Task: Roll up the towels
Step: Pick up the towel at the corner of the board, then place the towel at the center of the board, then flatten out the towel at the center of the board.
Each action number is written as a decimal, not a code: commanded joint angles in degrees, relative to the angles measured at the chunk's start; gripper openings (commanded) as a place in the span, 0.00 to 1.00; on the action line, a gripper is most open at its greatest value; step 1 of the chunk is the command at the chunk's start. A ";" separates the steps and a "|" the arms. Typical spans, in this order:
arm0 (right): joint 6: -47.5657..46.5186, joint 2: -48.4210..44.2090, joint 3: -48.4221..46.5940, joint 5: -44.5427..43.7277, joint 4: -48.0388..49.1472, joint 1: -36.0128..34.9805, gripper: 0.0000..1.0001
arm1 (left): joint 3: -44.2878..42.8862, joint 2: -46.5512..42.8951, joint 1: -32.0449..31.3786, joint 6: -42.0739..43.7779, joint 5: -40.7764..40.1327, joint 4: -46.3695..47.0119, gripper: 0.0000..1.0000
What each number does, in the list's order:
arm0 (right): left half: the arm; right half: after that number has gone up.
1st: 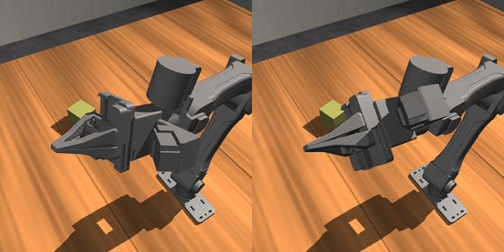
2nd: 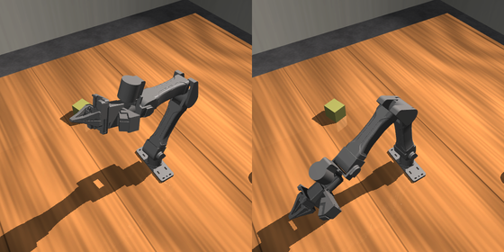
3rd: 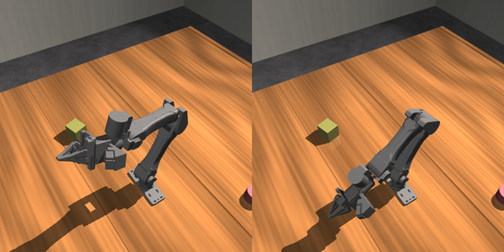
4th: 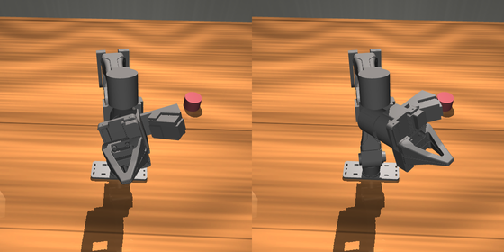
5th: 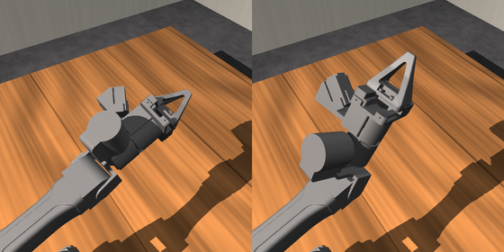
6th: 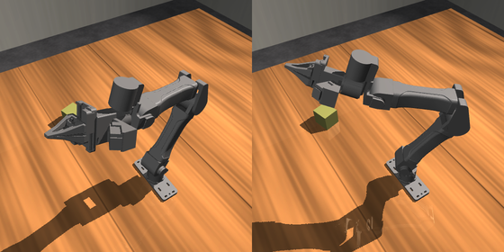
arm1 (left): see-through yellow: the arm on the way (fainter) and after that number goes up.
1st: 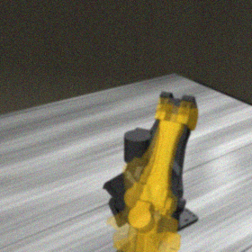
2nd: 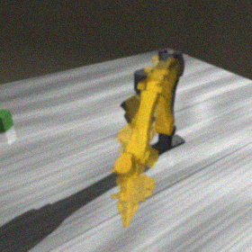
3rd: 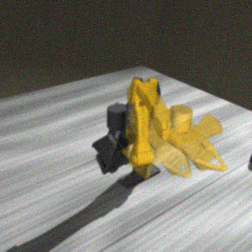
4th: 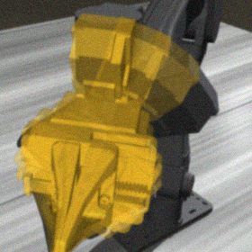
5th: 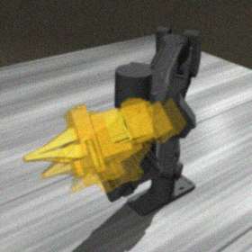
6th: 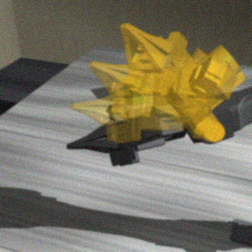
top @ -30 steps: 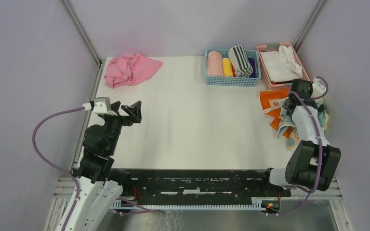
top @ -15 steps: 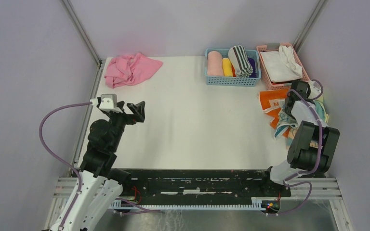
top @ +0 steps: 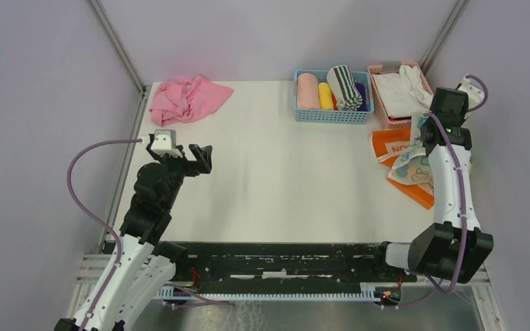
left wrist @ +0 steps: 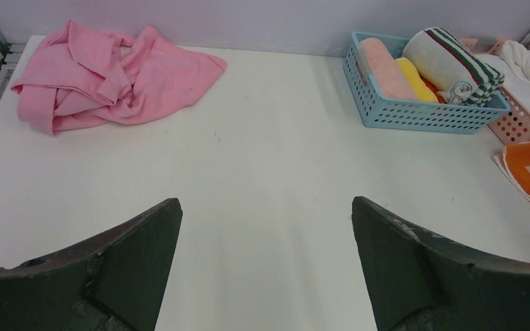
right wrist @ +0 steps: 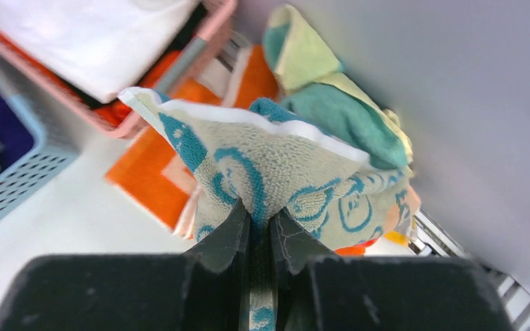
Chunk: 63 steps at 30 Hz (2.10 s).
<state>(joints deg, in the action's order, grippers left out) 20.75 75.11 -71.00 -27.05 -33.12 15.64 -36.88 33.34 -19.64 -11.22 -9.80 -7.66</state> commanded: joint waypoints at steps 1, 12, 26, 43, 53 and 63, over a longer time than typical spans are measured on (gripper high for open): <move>-3.34 -1.86 -6.02 1.59 -4.91 -6.33 0.11 | -0.34 0.25 -0.02 2.90 1.57 0.80 0.99; -1.32 4.05 -12.26 9.05 -5.43 -38.63 0.14 | -3.96 4.75 0.04 -3.37 6.01 -2.34 0.99; -7.66 17.17 -14.97 11.66 -4.94 -57.04 0.83 | -5.39 17.36 -0.05 -15.66 11.65 -8.59 0.97; -6.07 29.28 -6.35 20.73 1.94 -42.87 0.60 | -5.74 39.95 -15.89 -27.89 10.86 -2.75 0.88; -2.92 34.57 -4.94 16.00 3.64 -41.36 0.47 | -10.93 46.75 -33.71 -27.20 -7.13 -10.26 0.84; -1.36 39.26 -4.72 19.70 2.81 -40.79 0.41 | -16.59 56.11 -40.25 -25.75 -12.69 -11.14 0.84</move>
<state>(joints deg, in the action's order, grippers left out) 17.91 112.27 -76.09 -7.86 -30.26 -25.08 -49.60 86.87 -58.17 -37.04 -18.04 -18.65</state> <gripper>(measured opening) 0.433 0.839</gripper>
